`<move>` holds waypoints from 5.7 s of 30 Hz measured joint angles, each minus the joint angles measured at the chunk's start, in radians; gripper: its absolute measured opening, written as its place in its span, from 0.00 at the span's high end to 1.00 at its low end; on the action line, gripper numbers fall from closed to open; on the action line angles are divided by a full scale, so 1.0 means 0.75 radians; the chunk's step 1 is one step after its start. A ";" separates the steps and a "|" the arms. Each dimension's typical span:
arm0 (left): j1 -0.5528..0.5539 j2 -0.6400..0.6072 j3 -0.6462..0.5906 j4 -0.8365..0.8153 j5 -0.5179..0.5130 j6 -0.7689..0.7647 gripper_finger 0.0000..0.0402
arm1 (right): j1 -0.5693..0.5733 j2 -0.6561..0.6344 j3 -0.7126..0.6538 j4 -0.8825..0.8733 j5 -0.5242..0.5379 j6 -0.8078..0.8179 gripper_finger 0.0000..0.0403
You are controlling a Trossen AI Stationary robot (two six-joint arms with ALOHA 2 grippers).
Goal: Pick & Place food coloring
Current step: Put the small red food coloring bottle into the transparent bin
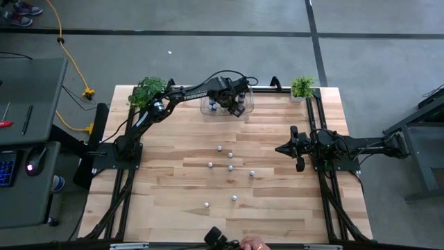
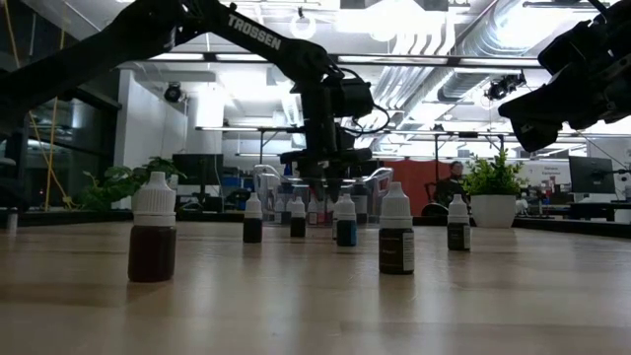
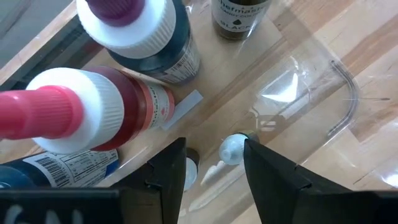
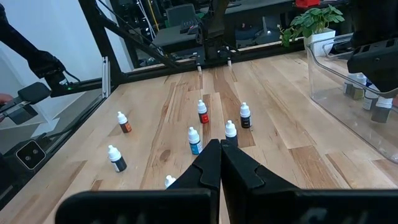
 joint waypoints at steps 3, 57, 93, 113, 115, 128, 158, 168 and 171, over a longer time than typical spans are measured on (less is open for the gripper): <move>0.000 0.000 0.000 0.000 0.001 0.000 0.61 | 0.001 0.000 0.000 0.000 0.000 0.000 1.00; -0.387 -0.487 0.200 -0.657 -0.061 0.174 0.61 | 0.000 0.010 0.000 0.006 -0.001 0.000 1.00; -0.640 -1.269 -1.682 0.756 0.433 0.288 0.61 | 0.000 0.012 0.000 0.008 0.000 0.000 1.00; -0.640 -1.267 -1.828 1.007 0.395 0.615 0.39 | 0.001 0.016 0.000 0.009 0.000 0.000 1.00; -0.641 -1.248 -1.789 0.958 0.394 0.596 0.37 | 0.000 0.016 0.000 0.009 0.000 0.000 1.00; -0.659 -0.920 -1.310 0.501 0.349 0.514 0.36 | 0.000 0.023 0.000 0.008 -0.001 0.000 1.00; -0.655 -0.628 -1.088 0.321 0.311 0.382 0.36 | 0.001 0.052 0.000 0.006 0.000 0.000 1.00; -0.655 -0.628 -1.088 0.320 0.316 0.382 0.49 | 0.000 0.052 0.000 0.008 0.000 0.000 1.00; -0.655 -0.628 -1.088 0.319 0.319 0.382 0.55 | 0.000 0.052 0.000 0.008 0.000 0.000 1.00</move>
